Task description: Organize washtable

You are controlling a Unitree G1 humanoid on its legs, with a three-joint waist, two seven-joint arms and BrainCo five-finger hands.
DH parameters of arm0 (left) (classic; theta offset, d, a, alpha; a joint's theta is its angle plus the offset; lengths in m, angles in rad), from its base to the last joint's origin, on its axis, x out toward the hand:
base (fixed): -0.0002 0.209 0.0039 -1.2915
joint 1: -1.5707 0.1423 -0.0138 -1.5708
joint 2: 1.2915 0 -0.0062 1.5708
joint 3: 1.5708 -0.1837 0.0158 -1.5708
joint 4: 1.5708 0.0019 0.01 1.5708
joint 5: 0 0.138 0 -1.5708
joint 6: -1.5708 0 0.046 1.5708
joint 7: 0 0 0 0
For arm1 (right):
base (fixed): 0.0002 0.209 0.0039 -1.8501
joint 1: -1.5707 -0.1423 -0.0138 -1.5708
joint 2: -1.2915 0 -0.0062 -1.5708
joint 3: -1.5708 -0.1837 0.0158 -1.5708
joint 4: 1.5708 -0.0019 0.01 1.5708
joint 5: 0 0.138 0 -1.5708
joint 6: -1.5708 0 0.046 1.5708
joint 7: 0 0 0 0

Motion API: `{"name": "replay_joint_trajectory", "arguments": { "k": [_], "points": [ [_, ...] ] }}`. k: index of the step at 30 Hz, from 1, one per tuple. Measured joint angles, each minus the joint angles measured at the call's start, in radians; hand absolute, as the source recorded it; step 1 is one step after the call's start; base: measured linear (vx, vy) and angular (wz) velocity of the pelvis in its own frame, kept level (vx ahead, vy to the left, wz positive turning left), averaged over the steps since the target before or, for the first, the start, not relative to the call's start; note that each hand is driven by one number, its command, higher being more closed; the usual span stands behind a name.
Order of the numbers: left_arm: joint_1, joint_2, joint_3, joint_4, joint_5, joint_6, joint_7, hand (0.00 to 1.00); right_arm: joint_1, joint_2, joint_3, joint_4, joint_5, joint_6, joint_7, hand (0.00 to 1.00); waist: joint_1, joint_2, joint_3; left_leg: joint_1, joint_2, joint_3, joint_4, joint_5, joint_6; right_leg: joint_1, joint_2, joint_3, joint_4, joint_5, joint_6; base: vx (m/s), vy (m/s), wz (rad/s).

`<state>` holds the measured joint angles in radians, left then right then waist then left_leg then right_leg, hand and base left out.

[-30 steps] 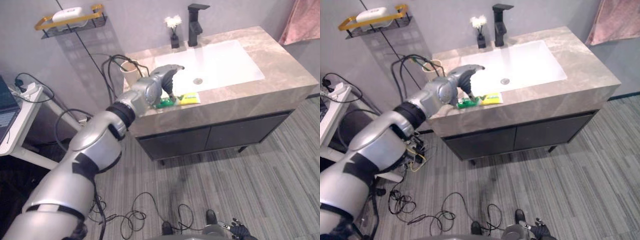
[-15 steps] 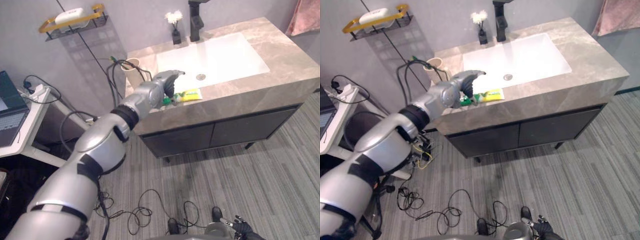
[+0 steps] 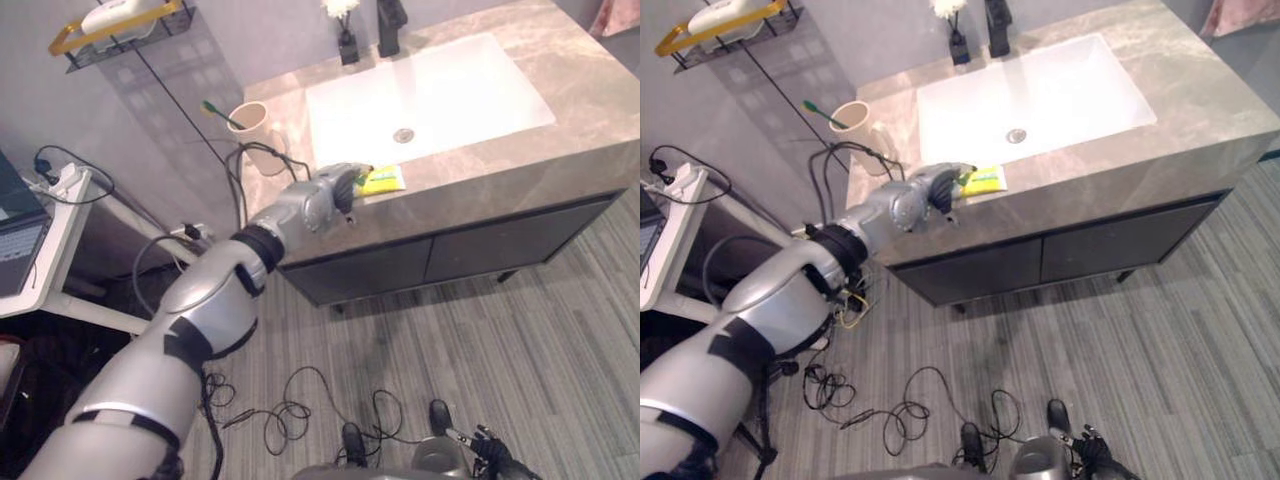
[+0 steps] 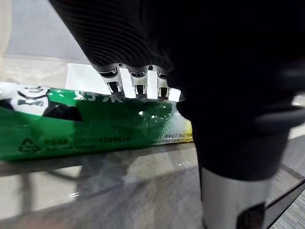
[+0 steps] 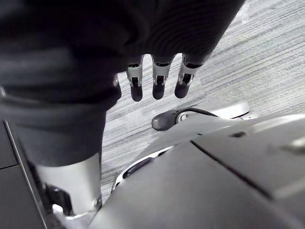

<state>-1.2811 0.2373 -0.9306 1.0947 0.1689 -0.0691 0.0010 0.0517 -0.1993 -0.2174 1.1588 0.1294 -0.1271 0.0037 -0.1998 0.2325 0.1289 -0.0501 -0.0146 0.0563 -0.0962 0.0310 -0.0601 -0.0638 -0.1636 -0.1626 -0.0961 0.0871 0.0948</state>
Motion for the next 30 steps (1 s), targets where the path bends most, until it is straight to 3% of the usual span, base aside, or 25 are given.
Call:
{"name": "replay_joint_trajectory", "arguments": {
  "k": [3,4,6,7,8,9,11,13,15,30],
  "points": [
    [0.000,-0.001,0.000,-0.021,0.000,0.000,0.001,0.00,-0.002,0.003,-0.025,-0.006,0.009,0.001,0.000,0.00,-0.004,0.007,0.001,-0.003,0.000,-0.001,0.001,0.000,0.000,-0.006,-0.001,0.001,0.006,0.000,0.001,0.00,-0.001,0.03],
    [-0.001,-0.002,-0.010,-0.017,-0.001,0.006,0.004,0.00,-0.081,-0.002,-0.116,0.001,0.008,0.060,-0.002,0.00,-0.012,0.005,0.002,-0.003,-0.004,-0.021,-0.005,0.002,0.002,0.002,-0.004,-0.013,0.007,0.000,0.005,-0.01,0.000,0.07],
    [0.001,-0.059,0.001,-0.014,-0.004,0.019,0.028,0.00,-0.219,-0.054,-0.069,-0.053,0.035,0.099,-0.043,0.00,0.018,0.011,0.004,0.002,-0.006,-0.010,-0.004,0.004,0.005,0.003,-0.014,-0.003,0.011,0.003,0.010,-0.04,0.027,-0.03],
    [-0.002,-0.113,-0.001,-0.012,-0.006,0.019,0.044,1.00,-0.222,-0.082,0.005,-0.161,0.049,0.060,-0.081,0.00,0.063,0.020,0.006,0.000,-0.003,0.004,0.006,0.004,0.006,-0.026,-0.010,0.009,0.031,0.004,0.011,-0.07,0.022,0.00],
    [-0.004,-0.121,-0.005,-0.017,-0.021,0.012,0.050,1.00,-0.219,-0.038,-0.092,-0.197,0.047,0.017,-0.065,0.00,0.084,0.024,0.007,-0.017,-0.001,-0.002,0.037,-0.009,0.009,-0.027,-0.005,-0.002,0.040,-0.003,0.019,-0.05,-0.001,0.07],
    [-0.001,-0.110,-0.004,-0.028,-0.034,0.007,0.050,1.00,-0.216,-0.012,-0.151,-0.177,0.048,0.012,-0.058,0.00,0.081,0.017,0.012,-0.019,0.000,-0.011,0.040,-0.009,0.009,-0.014,-0.005,-0.003,0.039,-0.003,0.019,0.00,-0.013,0.24],
    [-0.005,-0.091,0.001,-0.043,-0.048,0.007,0.048,1.00,-0.171,0.005,-0.214,0.043,0.048,0.039,-0.044,0.00,0.075,0.028,0.005,-0.005,0.004,-0.016,0.036,-0.008,0.007,0.000,-0.004,-0.003,0.038,-0.004,0.019,0.06,-0.001,0.04],
    [-0.005,-0.085,0.026,-0.042,-0.043,0.008,0.068,1.00,-0.116,-0.008,-0.231,0.090,0.061,0.059,-0.045,0.00,0.066,0.034,0.009,-0.005,-0.005,-0.018,0.033,-0.008,0.007,0.001,-0.009,-0.004,0.037,-0.006,0.021,0.02,0.008,-0.02],
    [-0.002,-0.085,0.030,-0.044,-0.037,0.017,0.073,1.00,-0.088,-0.047,-0.206,0.123,0.056,0.064,-0.045,0.00,0.045,0.035,0.011,0.016,-0.009,-0.011,0.003,-0.004,0.012,0.001,-0.014,-0.001,0.042,-0.011,0.029,-0.02,0.037,-0.07],
    [0.062,-0.121,0.031,-0.072,-0.008,0.004,0.073,1.00,-0.150,-0.037,-0.167,0.121,0.055,0.056,-0.039,0.00,0.039,0.033,0.014,0.016,-0.005,-0.004,0.003,0.002,0.014,0.001,-0.012,-0.002,0.042,-0.012,0.029,0.00,0.001,-0.01]
  ]
}}
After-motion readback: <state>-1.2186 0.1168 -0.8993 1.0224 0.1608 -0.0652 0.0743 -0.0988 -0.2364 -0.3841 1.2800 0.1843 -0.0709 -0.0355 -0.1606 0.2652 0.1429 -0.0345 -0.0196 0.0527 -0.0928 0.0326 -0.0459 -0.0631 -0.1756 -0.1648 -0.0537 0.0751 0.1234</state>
